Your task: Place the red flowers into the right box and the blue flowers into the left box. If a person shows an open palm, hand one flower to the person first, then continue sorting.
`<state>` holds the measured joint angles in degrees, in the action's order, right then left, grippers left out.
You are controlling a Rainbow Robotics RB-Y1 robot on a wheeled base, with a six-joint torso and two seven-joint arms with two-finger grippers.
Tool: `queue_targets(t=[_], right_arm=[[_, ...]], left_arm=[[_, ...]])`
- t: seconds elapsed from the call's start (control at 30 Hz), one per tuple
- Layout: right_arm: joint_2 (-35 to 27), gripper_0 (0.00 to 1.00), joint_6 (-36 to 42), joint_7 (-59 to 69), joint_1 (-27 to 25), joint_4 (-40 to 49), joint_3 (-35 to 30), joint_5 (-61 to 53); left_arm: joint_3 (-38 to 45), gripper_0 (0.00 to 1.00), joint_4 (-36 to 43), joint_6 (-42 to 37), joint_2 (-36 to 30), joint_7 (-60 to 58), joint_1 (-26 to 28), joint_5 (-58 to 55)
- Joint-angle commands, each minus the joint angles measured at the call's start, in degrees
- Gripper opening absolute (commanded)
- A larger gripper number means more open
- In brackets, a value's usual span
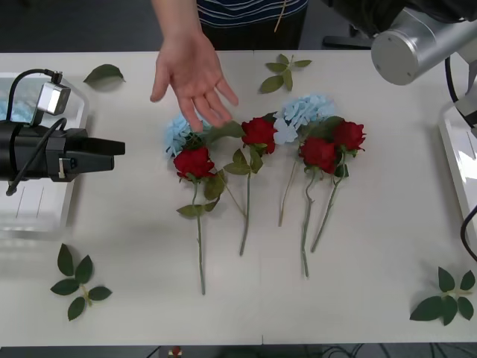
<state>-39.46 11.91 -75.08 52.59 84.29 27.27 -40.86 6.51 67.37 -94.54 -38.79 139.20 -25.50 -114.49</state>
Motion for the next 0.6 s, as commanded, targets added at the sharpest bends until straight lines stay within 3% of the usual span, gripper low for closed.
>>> queue_targets(t=[0.03, 0.27, 0.6], right_arm=[[2.3, 0.0, -0.3, 2.3, 4.9, -3.7, -0.1, 2.8], [7.0, 0.0, -0.3, 2.4, 9.0, -10.9, -0.1, 5.0], [7.7, 0.0, -0.2, 2.5, 9.4, -11.7, -0.1, 5.1]], left_arm=[[1.2, 1.0, 1.4, -0.3, -0.4, -0.5, -1.6, 0.0], [1.2, 1.0, 1.4, -0.3, -0.4, -0.5, -1.6, 0.0], [1.2, 1.0, 1.4, -0.3, -0.4, -0.5, -1.6, 0.0]])
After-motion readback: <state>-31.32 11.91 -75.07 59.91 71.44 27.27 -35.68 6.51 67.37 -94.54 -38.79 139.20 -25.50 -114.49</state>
